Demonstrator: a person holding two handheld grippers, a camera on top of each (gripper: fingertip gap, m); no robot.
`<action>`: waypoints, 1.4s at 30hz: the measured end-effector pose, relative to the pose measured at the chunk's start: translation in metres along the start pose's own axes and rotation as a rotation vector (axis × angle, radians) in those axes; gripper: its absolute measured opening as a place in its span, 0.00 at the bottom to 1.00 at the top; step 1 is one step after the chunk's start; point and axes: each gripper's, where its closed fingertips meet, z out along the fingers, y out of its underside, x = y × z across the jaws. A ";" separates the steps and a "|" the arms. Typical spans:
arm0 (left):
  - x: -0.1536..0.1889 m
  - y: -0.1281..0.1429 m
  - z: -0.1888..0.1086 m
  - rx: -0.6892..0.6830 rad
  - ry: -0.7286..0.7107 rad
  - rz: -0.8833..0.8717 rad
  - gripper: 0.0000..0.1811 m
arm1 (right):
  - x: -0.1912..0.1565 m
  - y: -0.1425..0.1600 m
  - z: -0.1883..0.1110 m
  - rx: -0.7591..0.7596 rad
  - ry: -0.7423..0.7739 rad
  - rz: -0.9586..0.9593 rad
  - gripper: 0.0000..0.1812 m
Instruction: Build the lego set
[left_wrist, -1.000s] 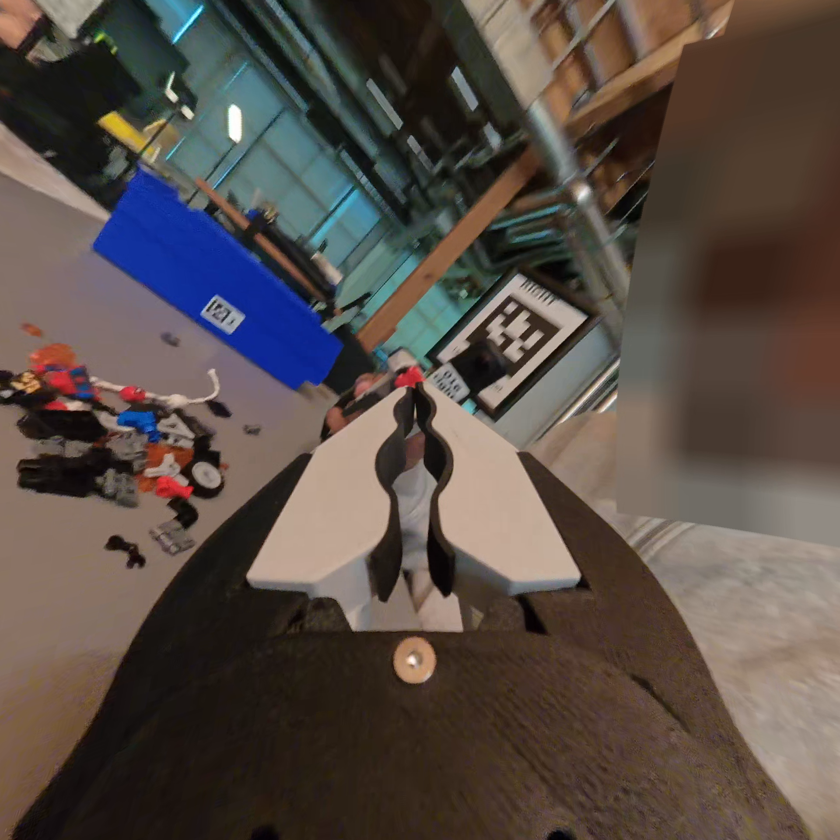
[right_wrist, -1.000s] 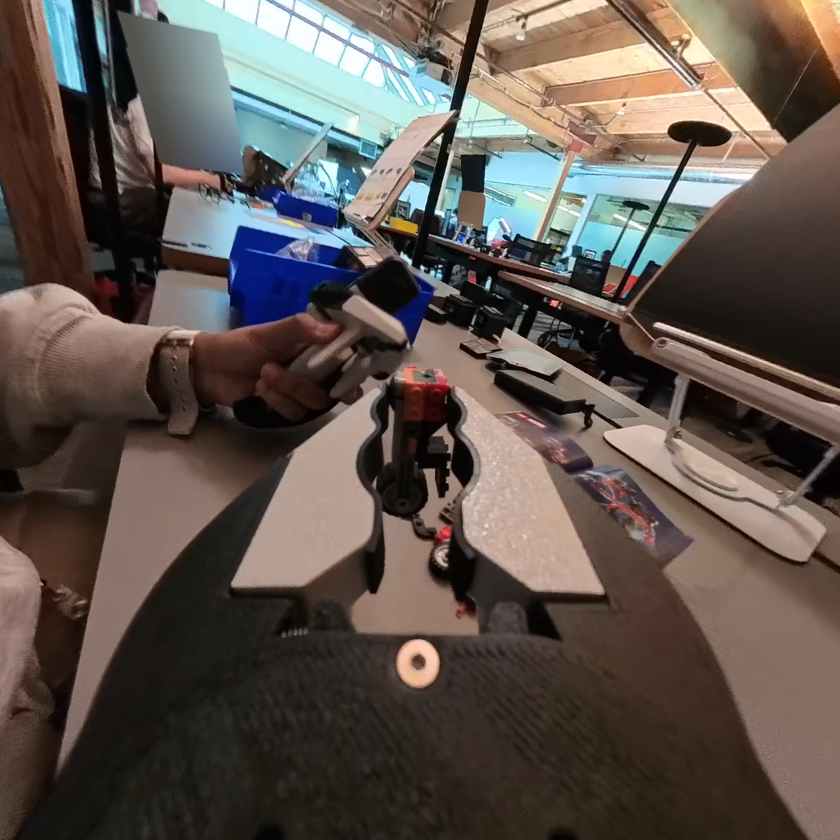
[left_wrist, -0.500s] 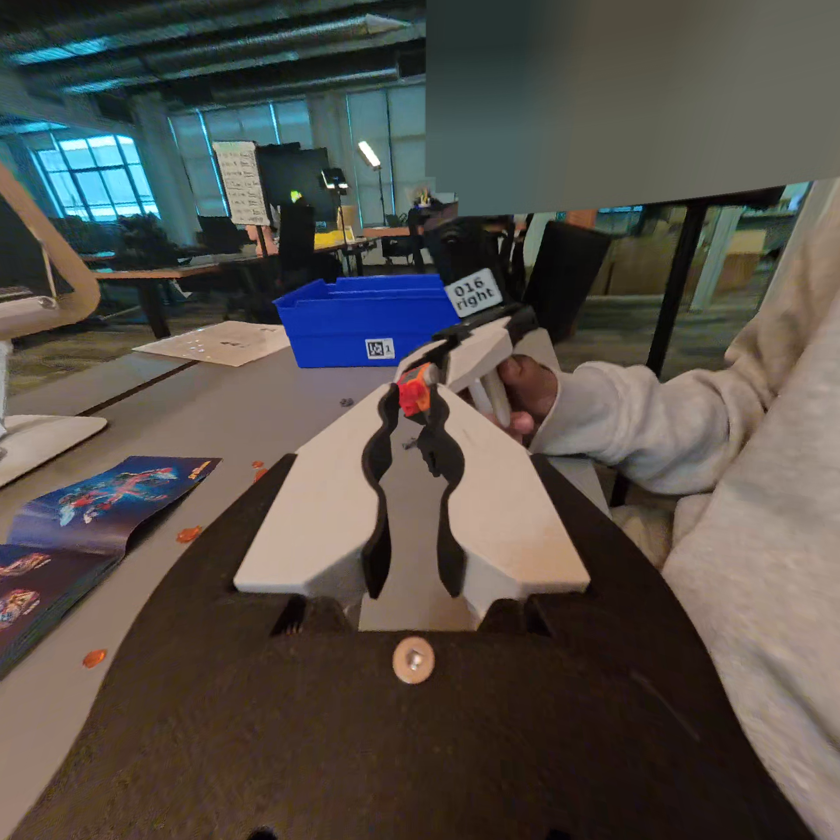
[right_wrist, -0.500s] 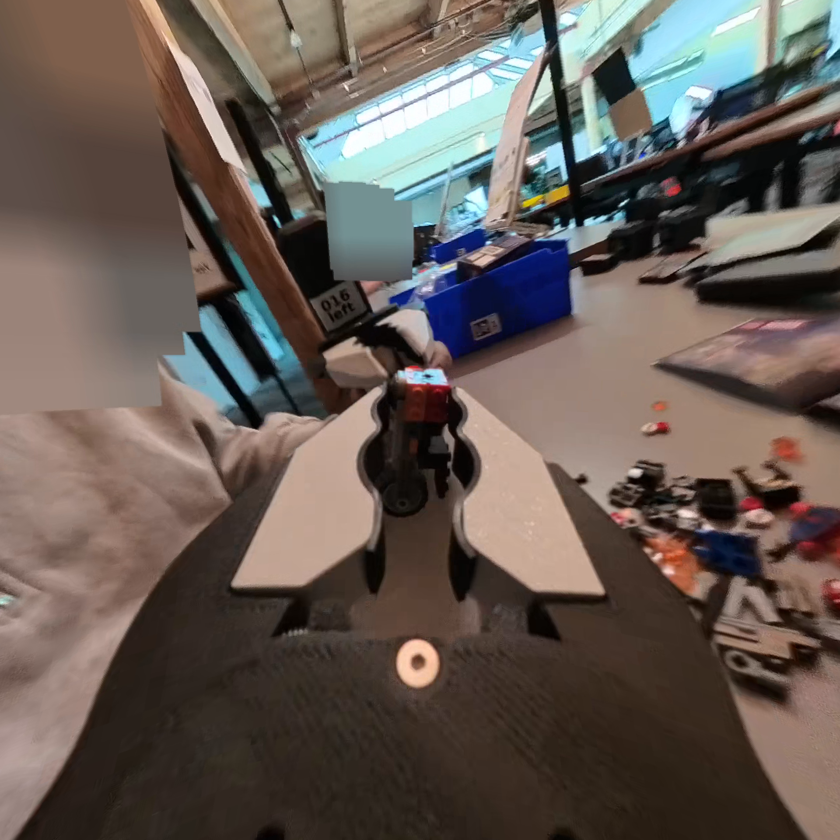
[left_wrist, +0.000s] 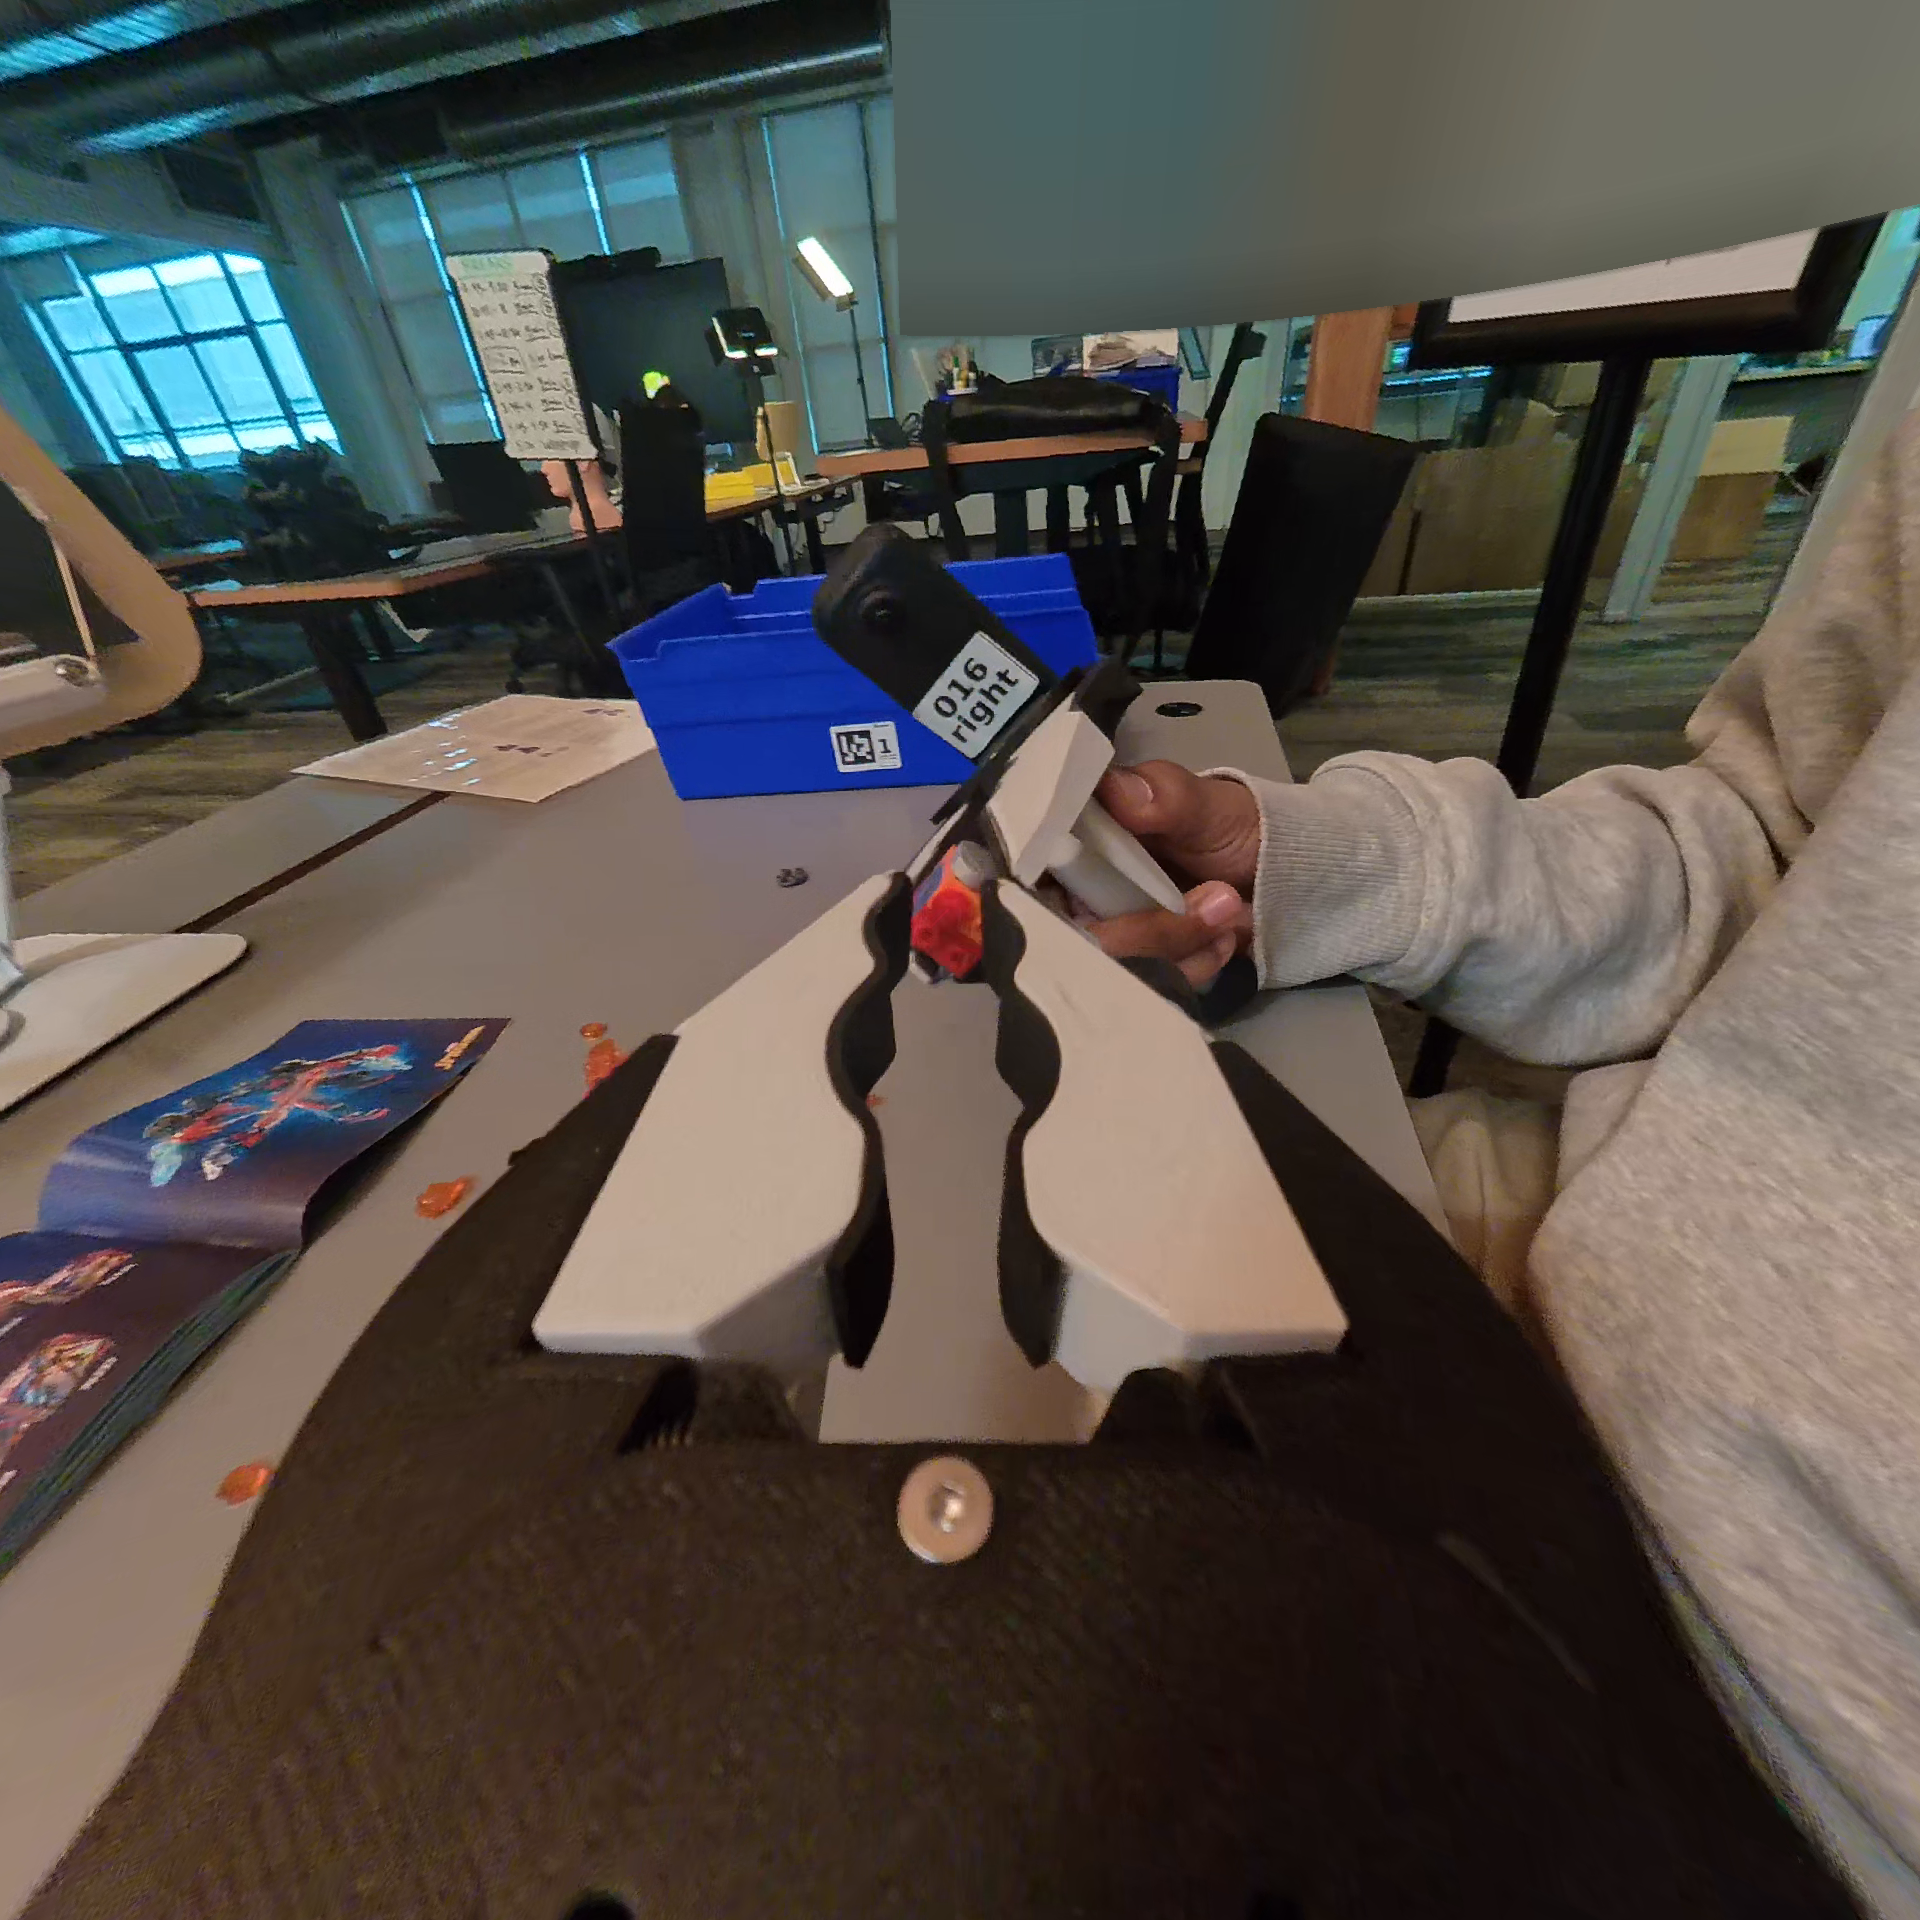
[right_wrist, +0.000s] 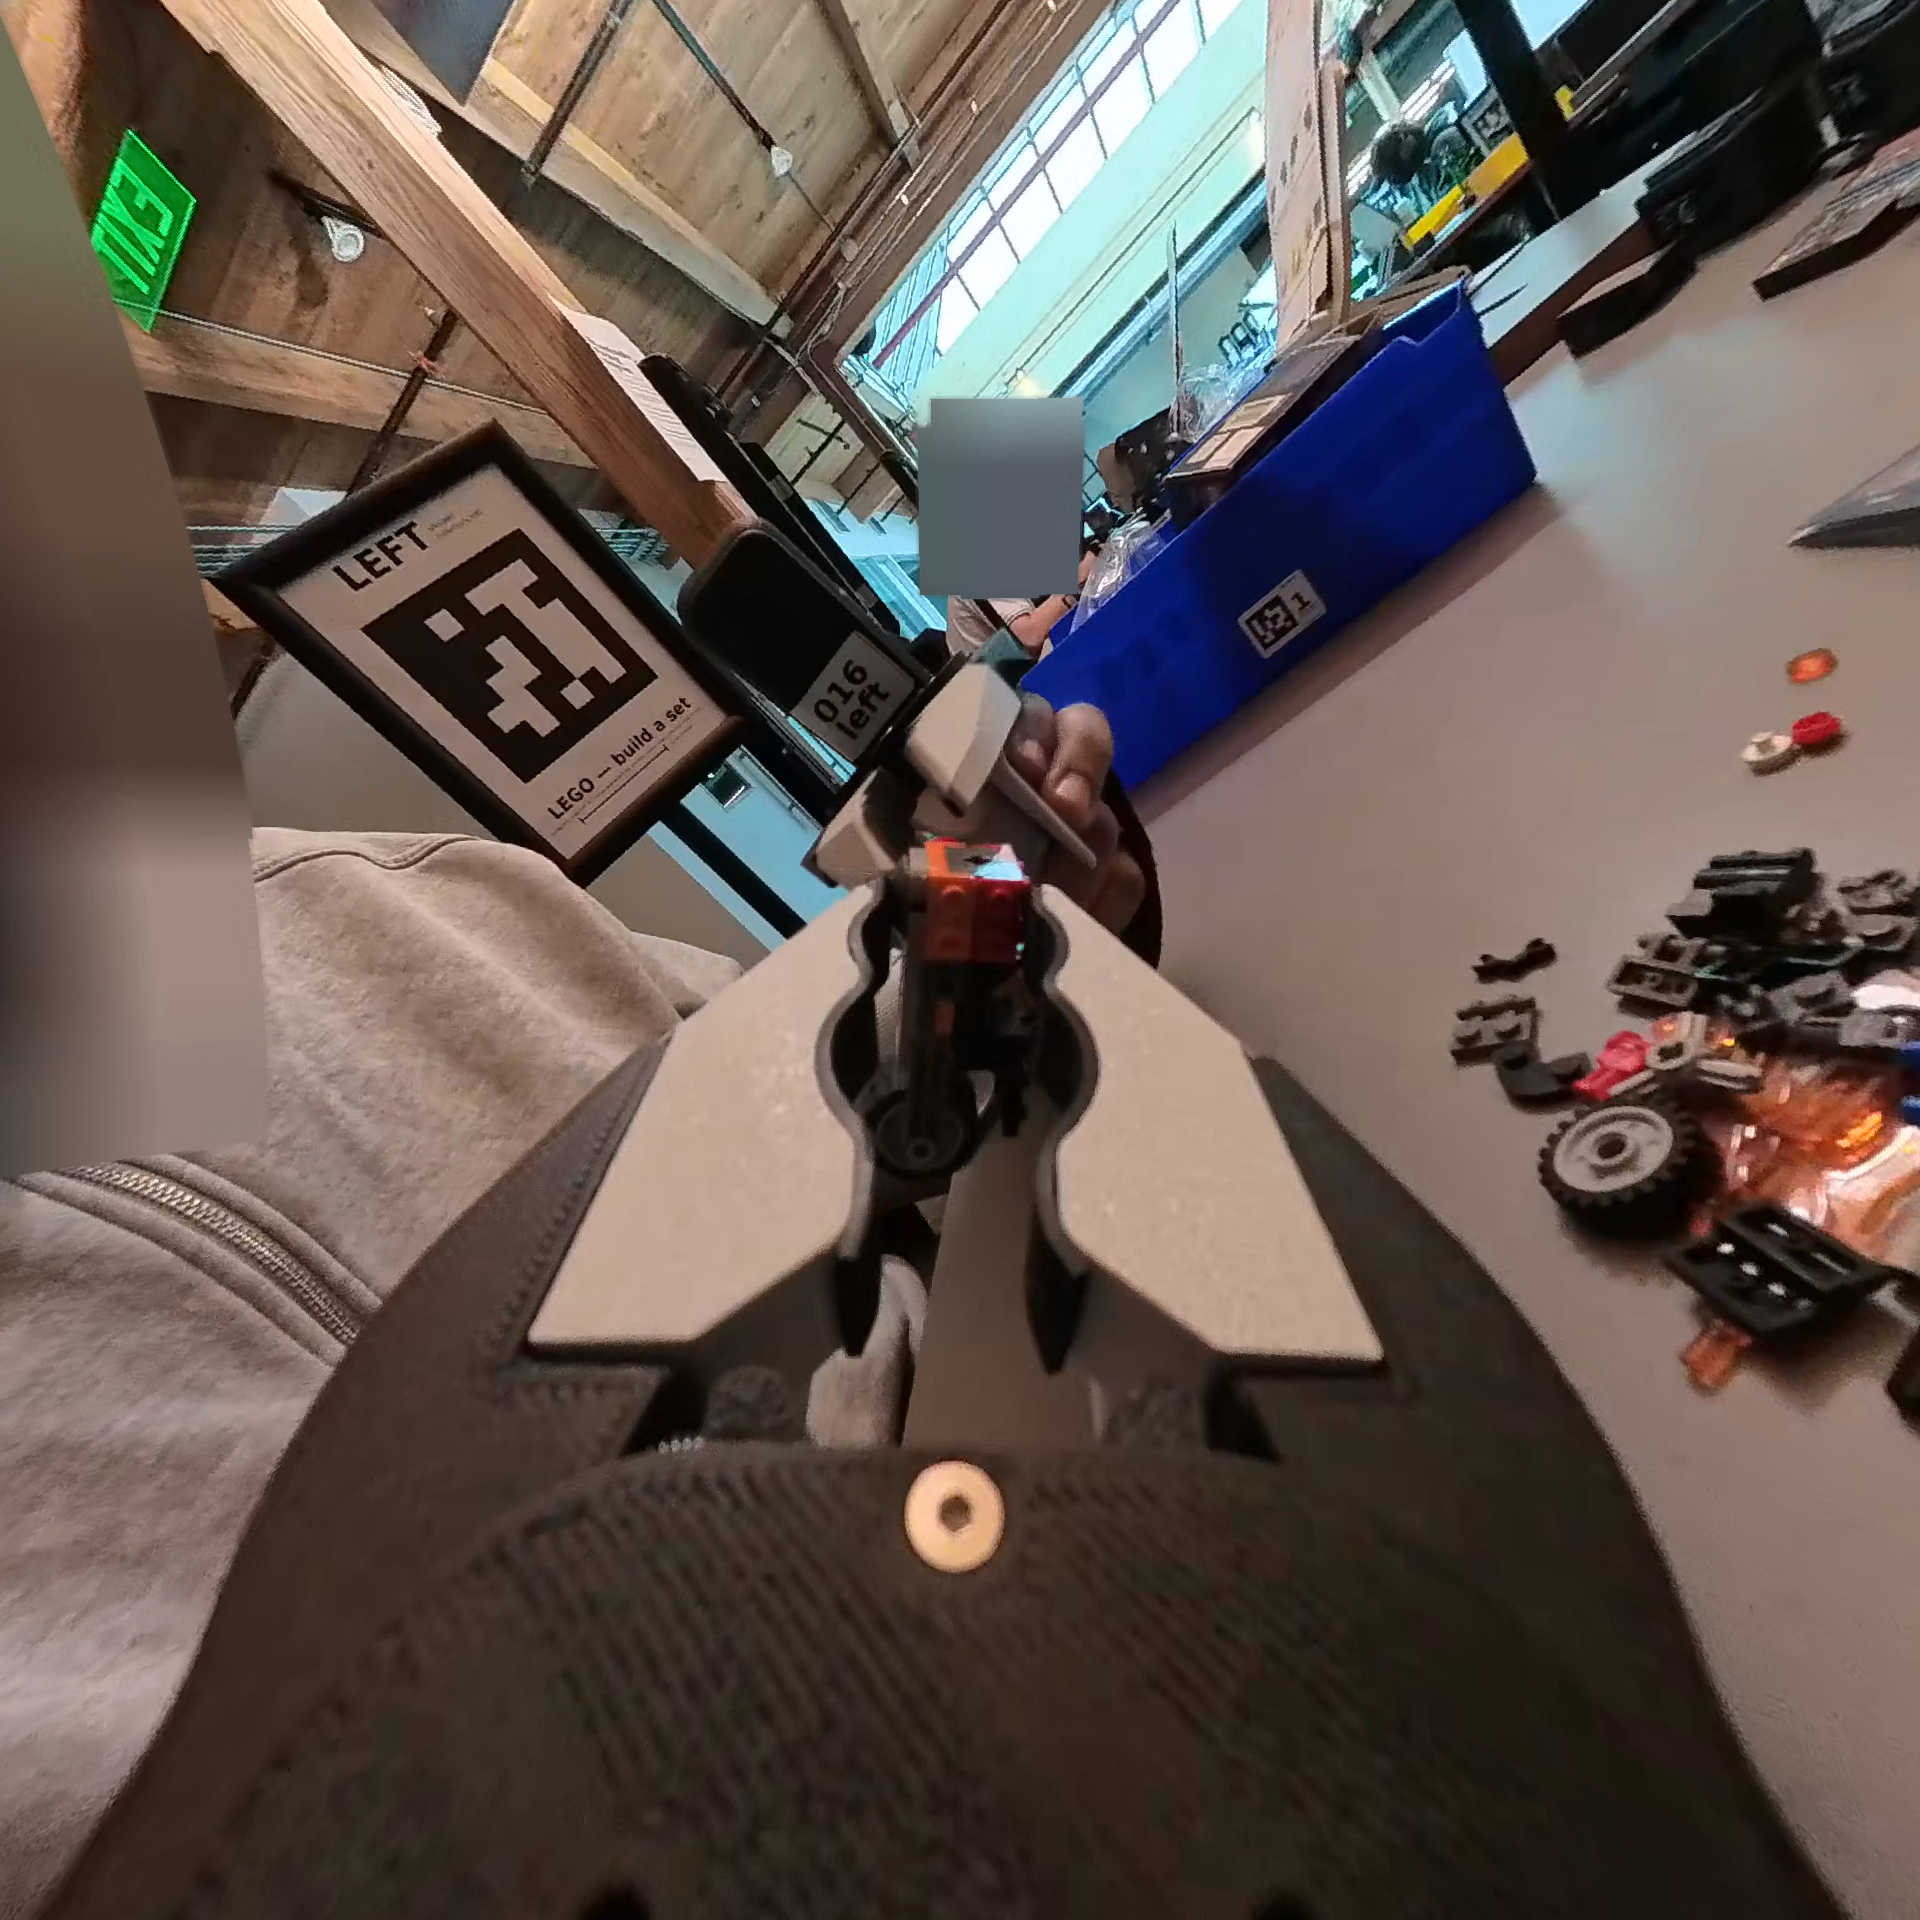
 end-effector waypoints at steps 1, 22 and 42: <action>0.001 0.002 0.001 -0.009 0.010 -0.005 0.06 | 0.000 0.000 0.000 -0.003 0.000 0.001 0.13; -0.008 -0.004 -0.007 0.006 -0.008 -0.113 0.02 | -0.006 -0.021 -0.015 0.123 -0.040 0.002 0.12; -0.048 0.018 -0.016 -0.034 -0.121 -0.299 0.00 | 0.000 -0.054 -0.054 0.342 0.041 -0.069 0.12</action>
